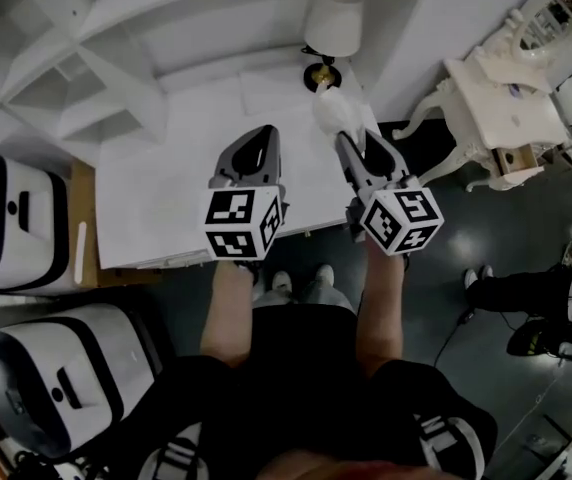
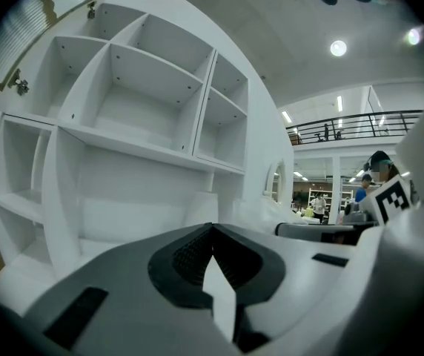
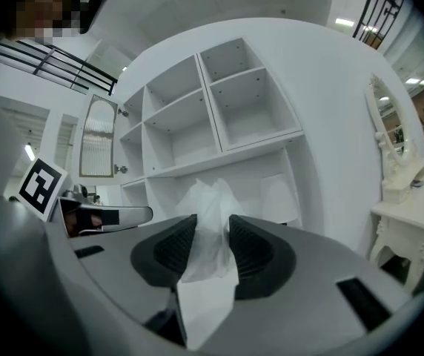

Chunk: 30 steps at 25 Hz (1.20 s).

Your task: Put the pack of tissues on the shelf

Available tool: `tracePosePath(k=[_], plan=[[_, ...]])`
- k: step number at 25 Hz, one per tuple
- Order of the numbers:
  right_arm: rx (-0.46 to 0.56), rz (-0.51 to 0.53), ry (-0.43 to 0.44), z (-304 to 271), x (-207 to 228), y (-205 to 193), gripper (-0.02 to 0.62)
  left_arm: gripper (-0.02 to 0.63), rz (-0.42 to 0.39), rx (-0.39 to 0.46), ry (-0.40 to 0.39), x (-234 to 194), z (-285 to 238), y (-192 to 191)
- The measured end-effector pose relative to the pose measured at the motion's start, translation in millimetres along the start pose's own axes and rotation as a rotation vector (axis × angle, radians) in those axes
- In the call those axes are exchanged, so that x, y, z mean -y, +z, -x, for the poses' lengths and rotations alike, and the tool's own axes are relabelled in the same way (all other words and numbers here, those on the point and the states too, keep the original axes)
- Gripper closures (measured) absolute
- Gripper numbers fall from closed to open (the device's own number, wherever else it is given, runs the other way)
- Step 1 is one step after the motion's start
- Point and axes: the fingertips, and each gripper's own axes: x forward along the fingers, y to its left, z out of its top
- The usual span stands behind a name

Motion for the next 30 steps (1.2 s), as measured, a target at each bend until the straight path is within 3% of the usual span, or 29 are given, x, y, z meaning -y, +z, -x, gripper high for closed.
tracePosePath(k=[11,22,30], plan=[[0.011,0.054,0.087,-48,12,31,0.451,0.595,-0.01,0.047,0.047,-13,-38,30],[0.077,0.11,0.077,-60,56,83,0.451,0.595,-0.049,0.115,0.014,13,-88,69],[0.103,0.158,0.063,-72,76,108,0.451,0.595,-0.055,0.168,0.068,0,-101,97]])
